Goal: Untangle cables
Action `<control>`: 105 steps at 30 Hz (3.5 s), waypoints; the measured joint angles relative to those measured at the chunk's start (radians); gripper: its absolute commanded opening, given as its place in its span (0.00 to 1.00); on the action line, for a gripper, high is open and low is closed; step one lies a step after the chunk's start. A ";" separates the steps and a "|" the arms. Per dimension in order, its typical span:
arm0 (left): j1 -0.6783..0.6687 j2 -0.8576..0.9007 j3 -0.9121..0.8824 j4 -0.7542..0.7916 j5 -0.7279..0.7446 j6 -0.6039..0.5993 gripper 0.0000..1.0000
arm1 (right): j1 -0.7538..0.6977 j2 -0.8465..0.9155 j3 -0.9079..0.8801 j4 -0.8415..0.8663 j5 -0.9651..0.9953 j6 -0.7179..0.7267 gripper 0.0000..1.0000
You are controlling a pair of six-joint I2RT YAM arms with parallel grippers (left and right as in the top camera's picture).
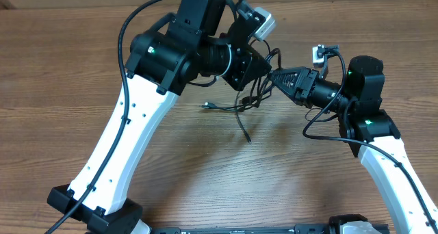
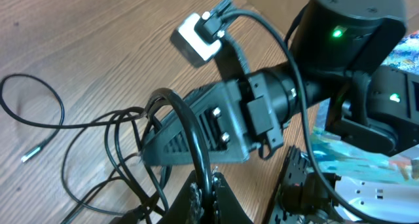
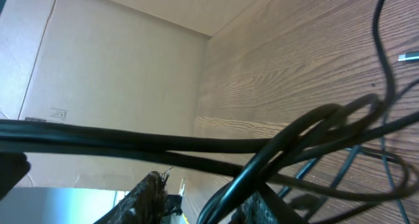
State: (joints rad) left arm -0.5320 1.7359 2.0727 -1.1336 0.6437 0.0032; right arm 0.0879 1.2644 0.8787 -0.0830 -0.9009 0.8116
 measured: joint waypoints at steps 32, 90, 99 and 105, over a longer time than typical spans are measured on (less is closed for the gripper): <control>-0.003 0.000 0.000 -0.173 -0.441 -0.162 0.04 | -0.132 0.001 -0.004 0.589 -0.235 0.327 0.04; 0.183 -0.145 0.238 -0.132 -0.462 -0.099 0.65 | -0.435 0.001 0.003 -0.182 -0.259 -0.201 1.00; 0.183 -0.081 0.238 -0.233 -0.464 -0.099 1.00 | -0.434 0.001 0.003 -0.182 -0.235 -0.225 1.00; 0.183 -0.047 0.237 -0.388 -0.507 -0.101 1.00 | -0.434 0.001 0.003 -0.183 -0.225 -0.229 1.00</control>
State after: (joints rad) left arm -0.3489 1.6890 2.3100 -1.5215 0.1364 -0.0975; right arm -0.3462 1.2655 0.8822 -0.2657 -1.1263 0.5823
